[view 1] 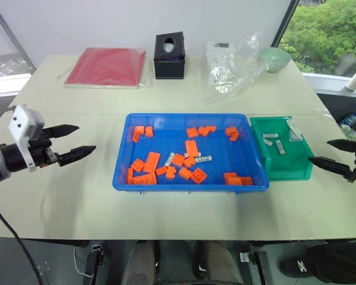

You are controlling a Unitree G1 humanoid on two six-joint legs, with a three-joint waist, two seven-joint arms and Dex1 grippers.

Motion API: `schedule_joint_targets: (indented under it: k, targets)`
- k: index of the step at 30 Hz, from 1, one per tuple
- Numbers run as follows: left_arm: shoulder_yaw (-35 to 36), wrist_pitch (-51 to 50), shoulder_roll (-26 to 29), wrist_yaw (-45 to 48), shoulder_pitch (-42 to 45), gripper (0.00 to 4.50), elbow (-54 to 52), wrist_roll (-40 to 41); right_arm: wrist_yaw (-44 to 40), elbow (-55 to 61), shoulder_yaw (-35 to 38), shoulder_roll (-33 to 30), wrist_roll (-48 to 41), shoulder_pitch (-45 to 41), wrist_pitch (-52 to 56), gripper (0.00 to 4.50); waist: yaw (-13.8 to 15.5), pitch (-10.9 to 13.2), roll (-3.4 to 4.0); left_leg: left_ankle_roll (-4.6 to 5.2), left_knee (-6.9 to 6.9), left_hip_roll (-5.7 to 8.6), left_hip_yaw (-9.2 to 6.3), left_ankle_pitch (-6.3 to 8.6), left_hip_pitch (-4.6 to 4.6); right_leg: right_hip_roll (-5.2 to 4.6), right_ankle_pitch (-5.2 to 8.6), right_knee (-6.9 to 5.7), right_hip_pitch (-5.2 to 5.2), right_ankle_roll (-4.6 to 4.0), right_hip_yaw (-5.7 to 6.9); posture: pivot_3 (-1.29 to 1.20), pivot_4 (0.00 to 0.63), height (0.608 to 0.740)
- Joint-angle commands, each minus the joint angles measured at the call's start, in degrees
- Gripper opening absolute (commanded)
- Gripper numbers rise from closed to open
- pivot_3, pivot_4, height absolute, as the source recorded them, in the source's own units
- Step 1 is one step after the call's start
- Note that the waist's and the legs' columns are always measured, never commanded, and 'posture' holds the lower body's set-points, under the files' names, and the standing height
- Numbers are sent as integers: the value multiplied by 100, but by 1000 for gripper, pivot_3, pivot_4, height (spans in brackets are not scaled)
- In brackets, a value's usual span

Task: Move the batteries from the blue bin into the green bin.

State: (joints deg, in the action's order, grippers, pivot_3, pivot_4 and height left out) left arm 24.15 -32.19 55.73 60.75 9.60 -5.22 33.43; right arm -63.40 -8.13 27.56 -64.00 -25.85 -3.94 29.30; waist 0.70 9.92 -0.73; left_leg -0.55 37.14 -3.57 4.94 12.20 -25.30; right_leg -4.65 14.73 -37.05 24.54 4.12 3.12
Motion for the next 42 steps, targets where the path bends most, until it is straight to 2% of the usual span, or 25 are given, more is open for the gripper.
schedule_joint_targets:
  k: [1,11,17,22,26,30,34,40,42]
  targets:
    - [174,88,120,5,-16,4500,-161,-1,-8,90,140,-4,-40,-49,-50,4464,-4,0,0,0,0,0,1,0,0,0,0,0,0,0,0,0,150,736]
    - [26,95,39,-201,162,4500,-122,-46,1,-17,59,-69,27,-133,-85,4464,-8,0,0,0,0,0,2,0,0,2,0,-1,0,0,0,0,150,736]
    - [60,16,-6,-133,96,4500,-238,129,5,-79,-20,-134,13,-416,128,4464,-9,0,0,0,0,0,2,0,0,2,-1,-2,0,1,0,0,150,736]
    - [-5,25,36,-71,76,4500,-322,144,178,-118,-206,-103,262,-610,-124,4464,-10,0,0,0,1,0,3,0,0,2,-1,-2,0,1,0,0,150,736]
    - [-117,-193,38,-18,162,4500,-614,363,197,243,-401,-62,149,-980,9,4464,-13,1,1,0,1,0,3,0,0,3,-1,-2,0,1,0,0,150,736]
    - [-342,-380,27,97,232,4500,-1102,610,396,1137,-1200,234,104,-1848,163,4464,-27,1,3,0,1,-1,2,0,0,3,-1,-3,1,1,-1,0,150,736]
    - [-570,-538,-22,96,370,4500,-1462,805,635,1864,-2242,940,111,-2786,630,4464,-129,2,3,0,-2,-5,-3,0,0,12,-3,-6,2,1,0,0,150,736]
    - [-770,-531,16,214,337,4500,-1612,809,995,1791,-3834,2274,620,-3908,1157,4464,-141,3,4,0,-1,-2,-3,-1,-5,12,-12,-9,7,15,0,0,150,736]
    - [-785,-519,31,238,319,4500,-1608,779,1055,1668,-4103,2516,791,-4056,1160,4464,-125,3,4,0,-1,-2,-4,-1,-8,12,-12,-10,9,15,2,0,150,736]
